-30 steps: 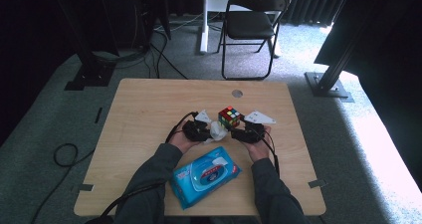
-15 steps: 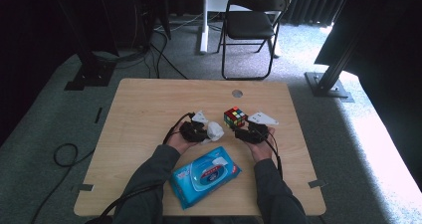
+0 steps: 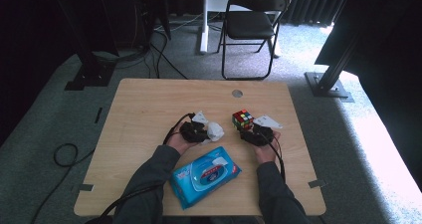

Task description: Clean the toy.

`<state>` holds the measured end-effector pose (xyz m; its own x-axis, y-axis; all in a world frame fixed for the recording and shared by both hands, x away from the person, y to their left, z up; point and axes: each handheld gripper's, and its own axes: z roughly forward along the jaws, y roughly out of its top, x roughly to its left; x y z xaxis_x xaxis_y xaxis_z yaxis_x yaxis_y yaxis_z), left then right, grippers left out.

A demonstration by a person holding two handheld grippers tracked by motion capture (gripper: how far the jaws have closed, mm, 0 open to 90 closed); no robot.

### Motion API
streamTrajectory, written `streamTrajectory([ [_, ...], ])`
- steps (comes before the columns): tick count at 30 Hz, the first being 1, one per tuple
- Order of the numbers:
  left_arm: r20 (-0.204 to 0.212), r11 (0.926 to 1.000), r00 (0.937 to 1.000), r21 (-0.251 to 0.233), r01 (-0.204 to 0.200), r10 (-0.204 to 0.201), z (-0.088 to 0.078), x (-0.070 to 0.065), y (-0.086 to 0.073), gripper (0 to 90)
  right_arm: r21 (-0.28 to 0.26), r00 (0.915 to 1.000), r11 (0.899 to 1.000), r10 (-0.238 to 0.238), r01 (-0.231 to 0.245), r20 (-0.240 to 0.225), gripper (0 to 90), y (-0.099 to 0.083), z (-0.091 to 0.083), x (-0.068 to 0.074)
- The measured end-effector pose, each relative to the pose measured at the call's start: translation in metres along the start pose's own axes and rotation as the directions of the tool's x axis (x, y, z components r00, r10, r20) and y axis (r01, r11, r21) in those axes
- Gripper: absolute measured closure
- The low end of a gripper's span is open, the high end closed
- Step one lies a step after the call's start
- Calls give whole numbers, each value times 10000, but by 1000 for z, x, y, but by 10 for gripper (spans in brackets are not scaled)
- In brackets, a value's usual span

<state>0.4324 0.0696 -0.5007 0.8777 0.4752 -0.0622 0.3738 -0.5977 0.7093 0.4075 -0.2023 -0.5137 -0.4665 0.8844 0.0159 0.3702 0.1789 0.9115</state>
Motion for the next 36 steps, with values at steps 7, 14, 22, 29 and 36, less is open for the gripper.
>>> streamTrajectory([
  [7,-15,10000,10000,-17,1,-1,-1,0,0,849,46,9998,10000,87,-88,151,343,-3,-1,-4],
  [14,-13,10000,10000,0,-5,5,0,0,0,849,94,9995,9998,166,-168,264,343,-6,-1,-7],
  [22,-16,10000,10000,-12,-18,18,0,0,0,849,68,9994,9998,177,-179,291,343,-5,-2,-8],
  [29,-19,10000,10000,-11,-11,11,-1,0,1,849,102,9993,9997,214,-217,300,343,-6,-1,-9],
  [36,-9,10000,10000,2,-23,23,0,0,1,849,218,9994,9996,173,-180,302,343,-7,0,-9],
])
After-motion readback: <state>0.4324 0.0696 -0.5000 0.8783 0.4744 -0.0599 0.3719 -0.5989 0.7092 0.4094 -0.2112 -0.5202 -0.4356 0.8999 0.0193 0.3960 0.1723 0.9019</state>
